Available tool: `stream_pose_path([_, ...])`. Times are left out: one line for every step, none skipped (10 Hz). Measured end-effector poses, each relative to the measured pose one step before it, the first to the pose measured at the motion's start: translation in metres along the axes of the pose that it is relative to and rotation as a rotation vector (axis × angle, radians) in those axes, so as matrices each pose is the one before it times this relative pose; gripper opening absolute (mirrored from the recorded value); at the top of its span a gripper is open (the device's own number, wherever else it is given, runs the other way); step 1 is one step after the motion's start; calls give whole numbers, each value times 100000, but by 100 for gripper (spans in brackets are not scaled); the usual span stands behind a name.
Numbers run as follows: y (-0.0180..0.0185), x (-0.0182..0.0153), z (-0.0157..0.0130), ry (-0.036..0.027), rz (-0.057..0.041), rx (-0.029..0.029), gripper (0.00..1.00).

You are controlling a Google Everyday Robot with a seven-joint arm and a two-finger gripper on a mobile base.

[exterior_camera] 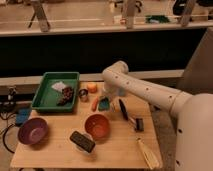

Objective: Wipe red bowl with sponge

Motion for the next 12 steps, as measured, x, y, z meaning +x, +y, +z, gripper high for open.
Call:
stream_pose_path([363,-1806,-783,-4,-1183,2047,0])
stream_pose_path([214,-1512,-729,-100,-1063,2265,0])
stream_pose_path([-85,-1249,-645,-266,-2159,2574,0])
stream_pose_path([-181,-955,-317,-244,-2297,2077,0])
stream_pose_path([-283,-1004,-97,-167,-2361,1922,0])
stream_pose_path([-84,-990,64,206,-2293,1740,0])
stream_pose_path([-97,-842,204,519,-2343,1027,0])
stream_pose_path([-677,-1034,409,1554,-5155,268,0])
stream_pose_path([-512,-920,293,1841,-4102,-1104,0])
stream_pose_path([-458,-904,573,1844,-5223,-2592,0])
stream_pose_path([-190,-362,603,998,-1928,-1423,0])
stream_pose_path([299,-114,714,1063,98,-1494,0])
